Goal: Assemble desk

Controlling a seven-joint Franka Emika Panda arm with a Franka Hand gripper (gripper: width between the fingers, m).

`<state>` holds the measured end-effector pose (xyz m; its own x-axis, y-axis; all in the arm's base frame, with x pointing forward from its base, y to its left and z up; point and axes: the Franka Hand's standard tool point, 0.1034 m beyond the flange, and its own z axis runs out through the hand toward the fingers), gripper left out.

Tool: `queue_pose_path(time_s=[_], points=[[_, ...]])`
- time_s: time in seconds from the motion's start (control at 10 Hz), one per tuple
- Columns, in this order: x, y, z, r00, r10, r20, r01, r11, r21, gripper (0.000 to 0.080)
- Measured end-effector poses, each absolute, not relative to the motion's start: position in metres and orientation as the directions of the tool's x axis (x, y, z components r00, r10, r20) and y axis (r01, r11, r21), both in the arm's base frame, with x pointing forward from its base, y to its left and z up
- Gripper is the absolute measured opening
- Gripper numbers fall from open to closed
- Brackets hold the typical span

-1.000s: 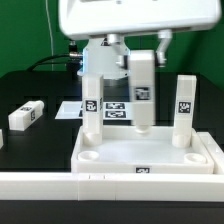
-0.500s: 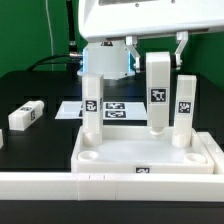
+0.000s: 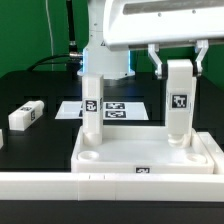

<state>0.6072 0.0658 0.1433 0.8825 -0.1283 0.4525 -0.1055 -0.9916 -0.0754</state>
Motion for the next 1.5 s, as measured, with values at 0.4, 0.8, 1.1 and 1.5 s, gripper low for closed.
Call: queue_pose_path(time_s=[0.4, 0.8, 1.1, 1.5], points=[[0.607, 0.065, 0.141, 0.885, -0.134, 0.447, -0.111, -0.991, -0.077, 0.029], [0.61, 0.085, 0.135, 0.895, -0.101, 0.435, -0.077, -0.994, -0.072, 0.029], [0.609, 0.09, 0.135, 0.895, -0.096, 0.436, -0.071, -0.995, -0.073, 0.029], [0.612, 0.104, 0.134, 0.889, -0.079, 0.452, -0.052, -0.996, -0.072, 0.029]])
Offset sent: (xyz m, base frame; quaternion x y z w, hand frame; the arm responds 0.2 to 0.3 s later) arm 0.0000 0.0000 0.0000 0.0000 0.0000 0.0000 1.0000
